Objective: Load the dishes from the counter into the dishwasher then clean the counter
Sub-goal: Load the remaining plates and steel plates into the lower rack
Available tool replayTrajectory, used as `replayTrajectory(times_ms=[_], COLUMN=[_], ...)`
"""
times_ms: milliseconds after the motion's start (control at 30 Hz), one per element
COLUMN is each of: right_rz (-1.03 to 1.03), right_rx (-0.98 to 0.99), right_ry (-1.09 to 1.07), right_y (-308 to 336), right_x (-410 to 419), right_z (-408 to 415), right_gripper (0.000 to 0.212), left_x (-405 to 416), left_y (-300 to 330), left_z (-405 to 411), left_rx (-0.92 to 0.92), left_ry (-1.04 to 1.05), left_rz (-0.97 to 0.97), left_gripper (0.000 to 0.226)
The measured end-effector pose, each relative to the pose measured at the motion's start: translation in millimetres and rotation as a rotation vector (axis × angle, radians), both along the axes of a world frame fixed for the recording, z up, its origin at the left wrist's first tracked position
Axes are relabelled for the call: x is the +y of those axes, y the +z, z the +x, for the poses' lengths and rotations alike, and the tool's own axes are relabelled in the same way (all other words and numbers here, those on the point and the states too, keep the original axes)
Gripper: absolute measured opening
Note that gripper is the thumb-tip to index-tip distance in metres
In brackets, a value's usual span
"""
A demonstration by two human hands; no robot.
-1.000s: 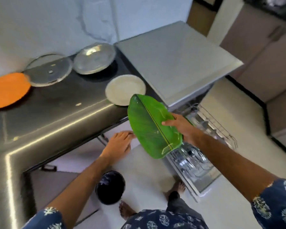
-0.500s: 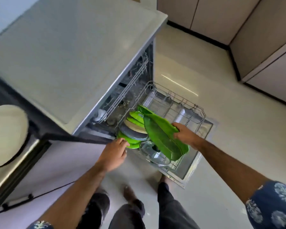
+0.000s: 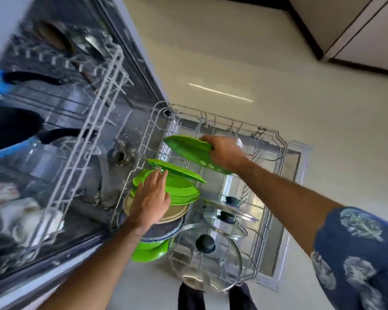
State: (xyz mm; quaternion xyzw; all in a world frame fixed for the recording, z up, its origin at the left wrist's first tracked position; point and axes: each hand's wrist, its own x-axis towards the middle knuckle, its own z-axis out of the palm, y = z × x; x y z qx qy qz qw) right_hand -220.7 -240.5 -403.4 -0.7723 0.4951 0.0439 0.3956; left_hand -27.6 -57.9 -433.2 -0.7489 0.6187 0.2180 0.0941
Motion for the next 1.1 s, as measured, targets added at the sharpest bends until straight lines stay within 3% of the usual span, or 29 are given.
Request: replayTrajectory(times_ms=[300, 633, 933, 1100], right_rz=[-0.106, -0.192, 0.005, -0.035], right_rx=[-0.055, -0.005, 0.065, -0.03], right_ry=[0.121, 0.247, 0.416, 0.436], right_y=[-65.0, -81.5, -109.8, -120.1], right_x=[-3.1, 9.6, 22.7, 18.4], right_z=[75.9, 97.9, 77.9, 80.9], right_gripper=[0.053, 0.051, 0.053, 0.054], left_x=[-25.2, -17.3, -12.0, -10.2], left_y=[-47.6, -50.9, -53.0, -54.5], left_z=[28.6, 38.3, 37.5, 39.1], left_rx=[-0.054, -0.061, -0.044, -0.024], left_ry=[-0.067, -0.126, -0.11, -0.115], left_rz=[0.055, 0.026, 0.041, 0.03], left_gripper=[0.081, 0.084, 0.082, 0.084])
